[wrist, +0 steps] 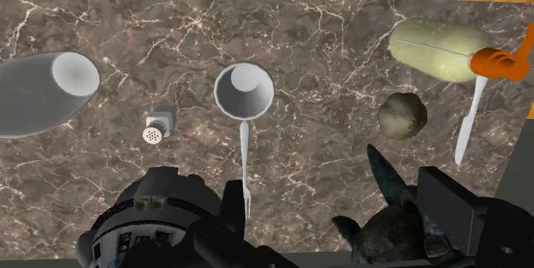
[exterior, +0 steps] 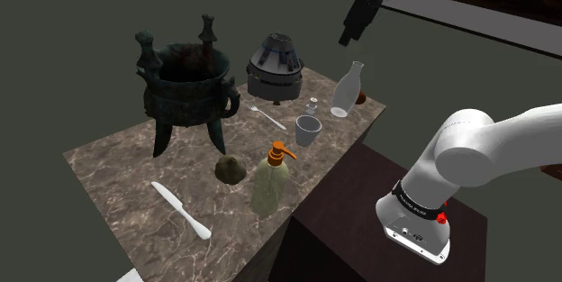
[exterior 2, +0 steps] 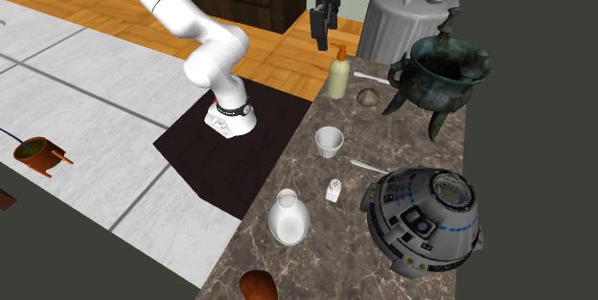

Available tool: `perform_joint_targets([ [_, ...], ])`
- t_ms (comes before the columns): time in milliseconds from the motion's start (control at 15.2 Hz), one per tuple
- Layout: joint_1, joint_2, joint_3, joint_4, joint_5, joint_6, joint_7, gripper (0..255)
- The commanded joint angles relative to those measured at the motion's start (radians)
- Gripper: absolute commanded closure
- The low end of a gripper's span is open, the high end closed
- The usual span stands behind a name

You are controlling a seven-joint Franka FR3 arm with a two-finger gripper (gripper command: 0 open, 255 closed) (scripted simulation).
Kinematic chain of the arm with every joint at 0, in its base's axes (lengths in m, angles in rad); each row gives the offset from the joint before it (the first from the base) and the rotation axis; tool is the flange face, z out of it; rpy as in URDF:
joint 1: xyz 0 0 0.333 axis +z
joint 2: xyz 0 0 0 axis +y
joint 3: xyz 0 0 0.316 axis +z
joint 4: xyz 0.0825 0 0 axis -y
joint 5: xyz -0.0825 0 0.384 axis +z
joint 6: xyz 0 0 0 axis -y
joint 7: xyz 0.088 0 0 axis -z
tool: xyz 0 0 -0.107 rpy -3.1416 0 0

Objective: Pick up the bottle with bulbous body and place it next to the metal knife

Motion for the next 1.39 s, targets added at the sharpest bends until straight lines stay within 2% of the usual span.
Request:
perform_joint_targets([
  [0, 0.0, 0.0, 0.0, 0.0, 0.0, 0.0, 0.0, 0],
  [660, -0.073, 0.045, -0.197, -0.108, -0.116, 0.148, -0.22, 0],
  [1320, -0.128, 0.218, -0.405, -0.098, -0.192, 0.319, -0.443, 0],
])
